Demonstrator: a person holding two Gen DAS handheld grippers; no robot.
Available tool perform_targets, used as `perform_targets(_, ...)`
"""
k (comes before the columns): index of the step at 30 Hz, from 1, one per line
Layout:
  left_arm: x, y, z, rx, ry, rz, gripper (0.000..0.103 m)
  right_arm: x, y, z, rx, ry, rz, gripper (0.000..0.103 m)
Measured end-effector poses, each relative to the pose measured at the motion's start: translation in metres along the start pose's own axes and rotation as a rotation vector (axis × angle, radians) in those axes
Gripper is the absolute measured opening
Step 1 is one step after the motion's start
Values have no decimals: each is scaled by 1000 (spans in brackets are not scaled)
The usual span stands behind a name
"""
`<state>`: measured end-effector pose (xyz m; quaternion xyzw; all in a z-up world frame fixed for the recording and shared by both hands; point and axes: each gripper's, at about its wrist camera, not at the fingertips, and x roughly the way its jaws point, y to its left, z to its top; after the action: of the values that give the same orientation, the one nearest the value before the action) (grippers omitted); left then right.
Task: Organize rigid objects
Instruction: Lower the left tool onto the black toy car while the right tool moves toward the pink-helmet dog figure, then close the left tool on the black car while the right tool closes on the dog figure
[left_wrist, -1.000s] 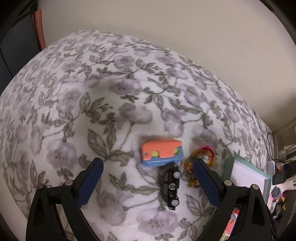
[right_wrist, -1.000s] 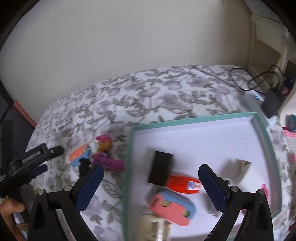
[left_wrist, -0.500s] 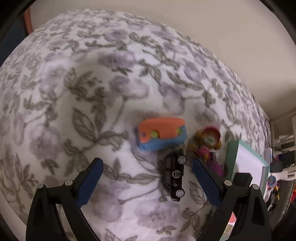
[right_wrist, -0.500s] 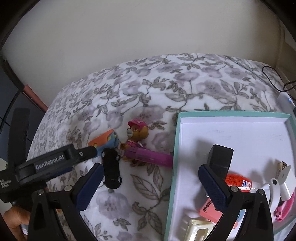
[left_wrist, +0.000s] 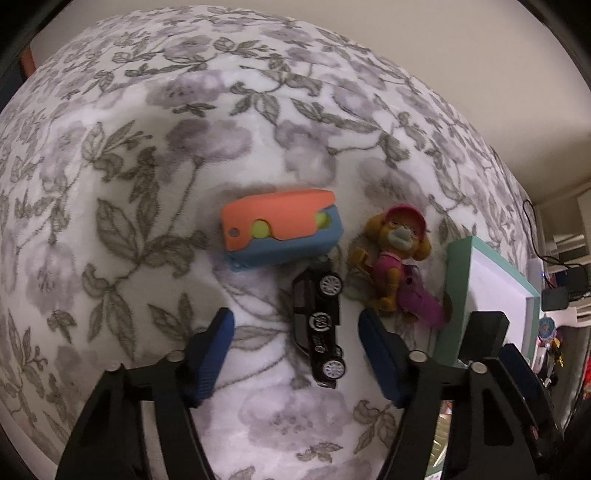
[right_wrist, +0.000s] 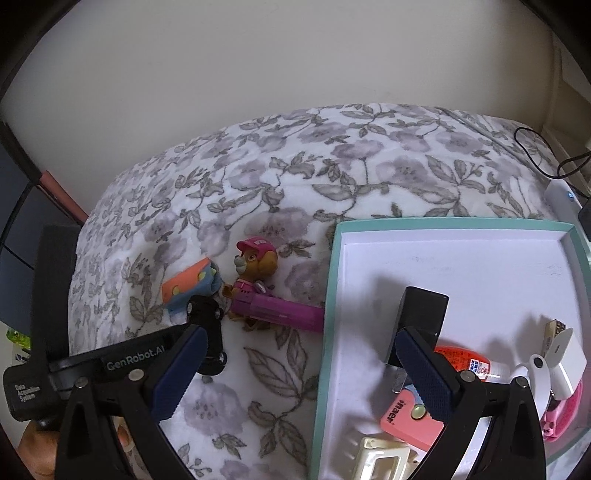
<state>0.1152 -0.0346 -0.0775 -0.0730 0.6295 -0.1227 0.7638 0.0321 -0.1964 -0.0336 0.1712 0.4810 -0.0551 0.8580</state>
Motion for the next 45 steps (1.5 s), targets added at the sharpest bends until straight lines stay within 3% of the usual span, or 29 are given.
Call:
perform_targets(3, 1, -4, -1, 5, 6, -23, 48, -1, -2, 1, 7, -4, 0, 103)
perform_targets(9, 6, -11, -1, 4, 7, -48, 28, 0, -4, 3, 12, -9, -1, 103)
perform_targets(24, -5, 21, 9, -72, -24, -63, 27, 20, 12, 17, -9, 8, 2, 98)
perform_targets(32, -16, 51, 13, -130, -54, -22, 27, 36, 33, 35, -32, 18, 13, 81)
perform_targets(38, -27, 76, 16, -190, -77, -9, 27, 62, 51, 34, -58, 75, 2, 67)
perform_targets(42, -26, 79, 17, -197, -77, -9, 27, 75, 56, 32, -68, 102, -10, 63)
perform_targets(45, -22, 80, 15, -201, -61, -13, 27, 85, 58, 31, -71, 118, -27, 54)
